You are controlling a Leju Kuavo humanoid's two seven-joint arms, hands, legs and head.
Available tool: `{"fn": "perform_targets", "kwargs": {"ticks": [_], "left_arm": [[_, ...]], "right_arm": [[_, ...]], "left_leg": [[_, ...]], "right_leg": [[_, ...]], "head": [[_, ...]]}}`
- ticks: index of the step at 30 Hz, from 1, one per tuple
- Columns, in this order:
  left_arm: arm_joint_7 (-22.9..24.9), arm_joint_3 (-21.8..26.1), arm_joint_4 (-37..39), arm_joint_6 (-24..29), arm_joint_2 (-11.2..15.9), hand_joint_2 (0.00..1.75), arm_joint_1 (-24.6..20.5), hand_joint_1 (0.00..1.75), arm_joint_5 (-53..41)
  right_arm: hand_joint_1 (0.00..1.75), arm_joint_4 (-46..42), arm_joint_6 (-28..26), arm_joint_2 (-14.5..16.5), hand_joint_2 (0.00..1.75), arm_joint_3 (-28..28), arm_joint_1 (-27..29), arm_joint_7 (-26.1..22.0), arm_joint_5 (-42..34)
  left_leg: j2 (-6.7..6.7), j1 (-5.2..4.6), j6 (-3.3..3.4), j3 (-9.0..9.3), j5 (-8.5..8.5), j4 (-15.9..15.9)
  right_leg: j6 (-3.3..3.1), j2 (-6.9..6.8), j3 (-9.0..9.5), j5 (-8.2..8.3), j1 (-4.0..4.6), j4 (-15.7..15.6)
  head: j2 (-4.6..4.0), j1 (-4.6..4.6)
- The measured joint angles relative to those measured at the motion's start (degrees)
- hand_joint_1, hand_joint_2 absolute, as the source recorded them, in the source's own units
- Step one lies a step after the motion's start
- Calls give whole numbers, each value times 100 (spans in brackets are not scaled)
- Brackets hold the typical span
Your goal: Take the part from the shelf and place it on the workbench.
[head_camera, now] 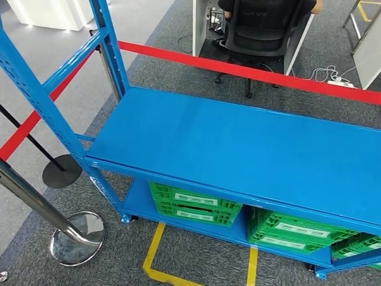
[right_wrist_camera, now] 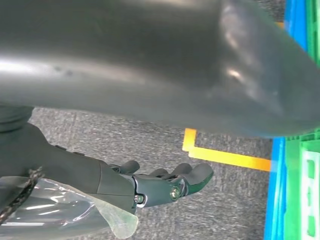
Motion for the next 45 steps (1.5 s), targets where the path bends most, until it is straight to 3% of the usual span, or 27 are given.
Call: {"fn": "perform_targets", "kwargs": {"ticks": [2,4,6,9,10,11,12,13,14,16,21,23,25,26,27,28,29,31,32,36,38,40,41,42,43,45], "left_arm": [[13,-1,-2,0,0,0,0,0,7],[24,-2,-5,0,1,0,2,0,14],[28,-2,-16,0,1,0,4,0,24],[33,-3,-27,-1,1,0,5,0,35],[34,-4,-27,-1,1,0,5,0,37],[34,-4,-27,0,1,0,6,0,38],[34,-4,-27,0,1,0,6,0,40],[34,-3,-27,0,1,0,7,0,41],[34,-3,-27,0,2,0,7,0,43],[34,-4,-29,-1,2,0,6,0,45],[34,-6,-39,-1,1,0,11,0,47],[34,-8,-46,-2,0,0,13,0,47],[34,-8,-49,-4,-1,0,16,0,47],[34,-7,-49,-4,-1,0,17,0,47],[34,-7,-49,-4,-1,0,17,0,47],[34,-8,-49,-6,-1,0,16,0,47],[34,-9,-49,-8,-1,0,16,0,48],[37,-12,-49,-14,0,0,15,0,52],[38,-13,-50,-16,0,0,15,0,60],[41,-14,-60,-24,1,0,21,0,79],[41,-17,-72,-25,2,0,26,0,81],[42,-20,-75,-26,2,0,28,0,82],[45,-20,-75,-26,2,0,30,0,82],[47,-21,-75,-26,2,0,32,0,82],[50,-21,-75,-26,2,0,34,0,82],[55,-22,-79,-25,2,0,41,0,85]], "right_arm": [[0,1,-11,0,0,4,-1,5,-9],[0,1,-28,0,0,7,7,8,-16],[0,1,-44,0,0,5,12,8,-20],[0,0,-51,0,0,5,14,8,-29],[0,1,-51,0,0,7,14,8,-31],[0,1,-52,0,0,8,13,8,-32],[0,1,-52,0,0,8,13,8,-32],[0,1,-52,0,0,9,12,8,-32],[0,0,-52,0,0,9,12,8,-32],[0,0,-53,1,0,9,7,8,-32],[0,1,-56,0,0,11,9,9,-34],[0,2,-57,0,0,15,5,8,-34],[0,2,-57,0,0,16,2,8,-34],[0,2,-58,0,0,16,4,9,-34],[0,2,-61,0,0,15,5,9,-34],[0,2,-64,0,0,15,6,9,-34],[0,2,-68,0,0,15,7,9,-34],[0,3,-74,0,0,17,3,8,-38],[0,3,-75,0,0,19,3,8,-39],[0,2,-78,0,0,18,14,8,-41],[0,2,-79,0,0,17,14,8,-42],[0,2,-79,0,0,17,14,7,-40],[0,2,-79,0,0,16,15,4,-37],[0,2,-81,0,0,16,14,1,-29],[0,2,-84,0,0,16,14,-3,-20],[0,2,-92,0,0,17,13,-15,4]], "left_leg": [[2,-24,-58,27,-38,15],[8,-23,-108,41,-56,14],[2,-7,-168,1,-189,163],[-6,16,-243,-430,-702,1126],[-6,21,-254,-602,-809,1461],[-6,22,-255,-705,-801,1630],[-7,22,-247,-714,-675,1583],[-12,21,-228,-620,-452,1313],[-31,19,-198,-467,-205,922],[-81,5,-136,-202,55,267],[-75,-3,3,-100,95,-3],[-39,15,58,-85,123,-46],[-5,4,84,-92,115,-44],[15,-3,88,-89,107,-43],[31,-8,88,-81,98,-42],[44,-11,82,-64,86,-42],[55,-12,69,-41,71,-40],[70,-34,23,1,33,-25],[74,-44,-4,13,18,-18],[68,-25,-124,19,-69,51],[38,-2,-195,-155,-370,487],[29,20,-241,-498,-738,1255],[28,30,-253,-632,-812,1540],[28,37,-257,-680,-760,1622],[27,44,-253,-621,-594,1468],[4,51,-222,-293,-166,718]], "right_leg": [[-63,-10,118,66,14,-286],[-136,10,134,73,18,-311],[-207,16,173,91,3,-330],[-263,24,197,99,-8,-337],[-267,33,201,93,-7,-337],[-271,46,210,85,-7,-337],[-271,63,226,75,-6,-336],[-265,84,248,63,-6,-337],[-254,104,250,51,-7,-338],[-201,143,242,15,9,-334],[-35,148,225,-83,-2,-279],[-5,111,14,-390,-1,191],[16,100,-339,-719,0,890],[23,97,-452,-755,0,1094],[24,91,-469,-675,0,1094],[20,80,-373,-495,0,872],[6,49,-194,-268,0,494],[-46,-26,127,13,16,-172],[-76,-46,201,57,26,-334],[-204,-2,238,89,30,-416],[-257,12,275,118,6,-439],[-271,30,278,120,5,-437],[-273,39,277,116,4,-436],[-273,52,278,109,4,-436],[-268,66,284,97,4,-436],[-243,93,313,63,4,-436]], "head": [[0,-17],[0,-31],[0,-45],[0,-63],[0,-62],[0,-62],[0,-62],[0,-62],[0,-63],[0,-63],[0,-56],[0,-28],[0,-12],[0,-14],[0,-13],[0,-13],[0,-12],[0,-15],[0,-18],[0,-28],[0,-49],[0,-60],[0,-60],[0,-60],[0,-60],[0,-60]]}}
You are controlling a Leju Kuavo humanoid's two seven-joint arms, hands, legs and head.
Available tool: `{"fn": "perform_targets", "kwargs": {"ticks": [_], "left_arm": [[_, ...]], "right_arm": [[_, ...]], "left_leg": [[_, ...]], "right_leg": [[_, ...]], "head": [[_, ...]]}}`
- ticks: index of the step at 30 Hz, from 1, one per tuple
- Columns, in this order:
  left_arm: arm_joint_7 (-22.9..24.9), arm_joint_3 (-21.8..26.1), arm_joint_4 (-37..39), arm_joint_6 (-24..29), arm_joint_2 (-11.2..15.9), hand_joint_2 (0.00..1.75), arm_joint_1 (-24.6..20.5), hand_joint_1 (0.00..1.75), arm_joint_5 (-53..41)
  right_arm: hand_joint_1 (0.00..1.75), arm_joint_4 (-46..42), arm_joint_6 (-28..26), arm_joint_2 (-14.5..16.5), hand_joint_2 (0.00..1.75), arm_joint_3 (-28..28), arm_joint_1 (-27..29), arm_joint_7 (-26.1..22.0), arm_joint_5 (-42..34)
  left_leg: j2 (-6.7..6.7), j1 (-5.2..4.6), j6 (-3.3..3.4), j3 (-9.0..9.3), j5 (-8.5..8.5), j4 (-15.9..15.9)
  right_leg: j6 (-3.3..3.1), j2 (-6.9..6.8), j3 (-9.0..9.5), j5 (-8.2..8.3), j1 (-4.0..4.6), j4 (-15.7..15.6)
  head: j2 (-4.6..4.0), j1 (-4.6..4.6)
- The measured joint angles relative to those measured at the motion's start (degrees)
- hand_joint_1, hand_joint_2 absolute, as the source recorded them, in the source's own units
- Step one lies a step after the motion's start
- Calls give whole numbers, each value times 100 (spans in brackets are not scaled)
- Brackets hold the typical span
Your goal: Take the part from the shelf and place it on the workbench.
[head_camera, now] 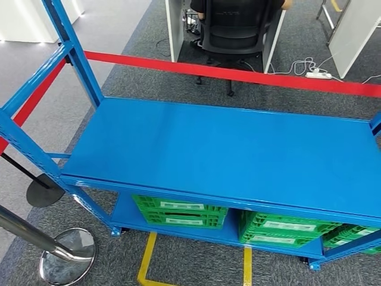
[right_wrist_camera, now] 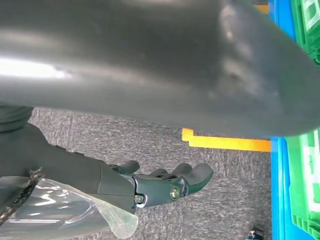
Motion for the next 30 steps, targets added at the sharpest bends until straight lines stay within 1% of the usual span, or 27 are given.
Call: {"fn": "perform_targets", "kwargs": {"ticks": [1,2,3,6,7,8,11,12,15,16,30], "left_arm": [[7,-2,-2,1,-1,0,2,0,2],[15,-6,-4,1,-2,0,4,0,5],[24,-14,-5,2,-2,44,8,0,9],[46,-32,-13,0,-2,175,26,0,20],[64,-42,-10,-8,1,175,22,0,21],[82,-60,6,-16,6,131,9,0,25],[114,-156,161,-1,57,0,-87,0,97],[115,-187,218,16,77,0,-126,0,133],[114,-293,469,114,162,0,-242,0,280],[114,-333,581,158,200,0,-284,0,342],[73,-874,2179,667,726,0,-899,0,1076]], "right_arm": [[0,0,-3,0,0,0,-1,-10,8],[0,-1,-7,0,0,0,-2,-21,14],[0,-1,-11,0,0,-1,-1,-33,17],[0,-2,-40,0,131,2,-1,-49,21],[0,8,-58,0,175,9,-11,-62,41],[0,38,-80,-1,175,26,-30,-82,70],[0,230,-160,-32,44,121,-136,-161,128],[0,294,-184,-46,0,153,-178,-178,122],[0,582,-279,-109,0,293,-305,-229,54],[0,703,-316,-138,0,352,-348,-250,21],[0,2345,-768,-627,0,1129,-975,-477,-365]], "left_leg": [[-21,-3,25,153,130,-355],[-42,-3,40,249,195,-595],[-58,-4,46,289,199,-709],[-56,-20,51,285,204,-739],[-56,-27,64,284,204,-739],[-56,-30,75,283,203,-739],[-55,-38,109,283,198,-735],[-55,-41,120,284,196,-733],[-55,-54,133,286,193,-730],[-55,-56,135,287,193,-729],[-56,-45,135,291,197,-731]], "right_leg": [[27,14,12,-21,10,7],[46,21,18,-46,23,18],[42,28,17,-62,34,25],[16,37,23,-59,34,5],[32,38,31,-49,28,-12],[49,40,37,-39,25,-27],[84,43,50,-21,18,-59],[98,42,52,-21,15,-63],[150,42,55,-24,1,-67],[158,41,54,-24,-2,-67],[164,37,52,-28,13,-56]], "head": [[0,2],[0,6],[0,8],[0,11],[0,13],[0,12],[0,13],[0,13],[0,10],[0,9],[0,8]]}}
